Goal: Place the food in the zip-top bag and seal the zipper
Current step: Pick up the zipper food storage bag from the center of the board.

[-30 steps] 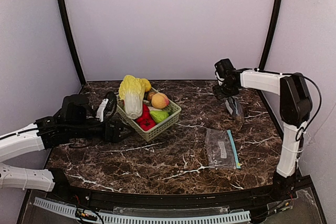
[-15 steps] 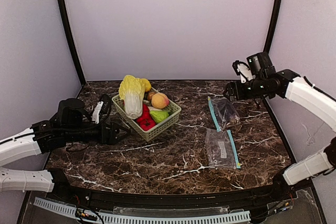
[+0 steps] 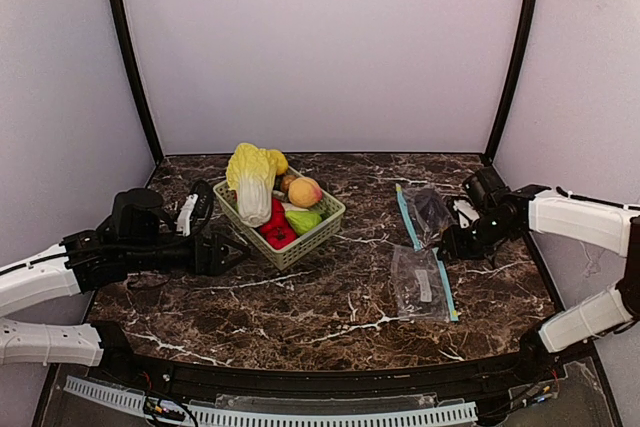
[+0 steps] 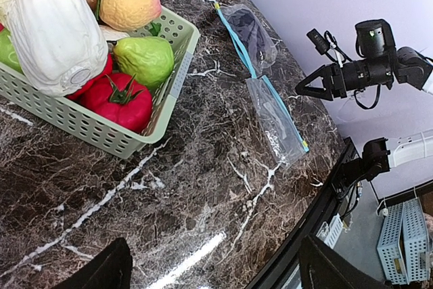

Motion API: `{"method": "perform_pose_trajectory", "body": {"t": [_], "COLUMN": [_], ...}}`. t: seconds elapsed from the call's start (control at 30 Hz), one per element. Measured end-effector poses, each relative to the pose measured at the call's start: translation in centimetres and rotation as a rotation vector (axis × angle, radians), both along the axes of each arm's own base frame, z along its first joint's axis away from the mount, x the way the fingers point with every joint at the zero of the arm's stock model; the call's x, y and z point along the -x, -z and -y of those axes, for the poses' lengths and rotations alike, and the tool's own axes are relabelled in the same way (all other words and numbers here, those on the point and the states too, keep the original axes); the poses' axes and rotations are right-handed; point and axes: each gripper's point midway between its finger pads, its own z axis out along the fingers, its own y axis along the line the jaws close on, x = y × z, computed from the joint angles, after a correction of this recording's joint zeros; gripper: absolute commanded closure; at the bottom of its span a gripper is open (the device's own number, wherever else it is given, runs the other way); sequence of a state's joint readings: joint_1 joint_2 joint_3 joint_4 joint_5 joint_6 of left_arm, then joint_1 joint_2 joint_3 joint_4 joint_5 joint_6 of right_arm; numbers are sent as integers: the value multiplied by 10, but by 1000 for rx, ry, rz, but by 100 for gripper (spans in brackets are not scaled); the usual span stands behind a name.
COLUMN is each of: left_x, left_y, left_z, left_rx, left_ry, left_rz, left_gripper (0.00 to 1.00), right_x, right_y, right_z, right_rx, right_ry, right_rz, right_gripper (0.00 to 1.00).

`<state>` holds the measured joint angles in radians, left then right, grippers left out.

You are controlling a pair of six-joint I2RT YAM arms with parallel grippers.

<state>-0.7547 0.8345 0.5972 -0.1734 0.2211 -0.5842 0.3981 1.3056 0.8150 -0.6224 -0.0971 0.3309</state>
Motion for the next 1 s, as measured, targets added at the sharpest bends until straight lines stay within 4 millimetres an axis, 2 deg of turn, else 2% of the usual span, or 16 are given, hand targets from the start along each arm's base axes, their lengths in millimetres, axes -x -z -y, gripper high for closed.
{"method": "perform_pose_trajectory", "body": {"t": [0.27, 0.37, 0.77, 0.9, 1.0], "left_x": [2, 1, 0, -1, -1], "left_y": [8, 9, 9, 10, 11], "left_z": [-1, -1, 1, 1, 1], "left_rx": [2, 5, 13, 13, 13], "left_ry": [-8, -11, -16, -18, -19], "left_rz": [-24, -29, -35, -41, -45], "left_gripper": [14, 14, 14, 14, 14], "right_x": [1, -3, -13, -15, -17], "right_y": [36, 43, 60, 62, 62], "right_z": [2, 2, 3, 3, 3], "right_rx": [-12, -12, -4, -6, -11], "right_ry": [23, 25, 39, 43, 44], "right_rz": [-85, -93, -101, -98, -93], "right_gripper": [66, 70, 76, 87, 100]}}
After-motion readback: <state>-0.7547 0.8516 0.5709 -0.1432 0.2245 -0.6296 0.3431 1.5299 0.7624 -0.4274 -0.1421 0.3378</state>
